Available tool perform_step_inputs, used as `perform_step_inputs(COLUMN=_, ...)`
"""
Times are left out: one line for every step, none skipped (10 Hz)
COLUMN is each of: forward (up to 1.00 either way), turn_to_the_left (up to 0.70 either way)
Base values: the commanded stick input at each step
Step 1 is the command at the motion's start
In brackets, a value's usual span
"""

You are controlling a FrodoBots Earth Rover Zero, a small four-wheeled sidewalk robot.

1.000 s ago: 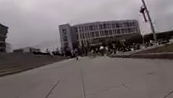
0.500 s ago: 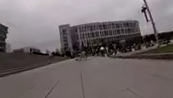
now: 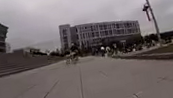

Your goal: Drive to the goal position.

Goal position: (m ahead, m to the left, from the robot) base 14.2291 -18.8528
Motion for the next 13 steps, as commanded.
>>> perform_step_inputs(forward=0.45, turn_to_the_left=0.00)
perform_step_inputs(forward=0.45, turn_to_the_left=0.00)
perform_step_inputs(forward=0.45, turn_to_the_left=0.00)
perform_step_inputs(forward=0.45, turn_to_the_left=0.00)
perform_step_inputs(forward=0.45, turn_to_the_left=0.00)
perform_step_inputs(forward=0.45, turn_to_the_left=0.00)
perform_step_inputs(forward=0.45, turn_to_the_left=0.00)
perform_step_inputs(forward=0.45, turn_to_the_left=0.00)
perform_step_inputs(forward=0.45, turn_to_the_left=0.00)
perform_step_inputs(forward=0.45, turn_to_the_left=0.00)
perform_step_inputs(forward=0.45, turn_to_the_left=0.00)
perform_step_inputs(forward=0.45, turn_to_the_left=0.00)
perform_step_inputs(forward=0.45, turn_to_the_left=0.00)
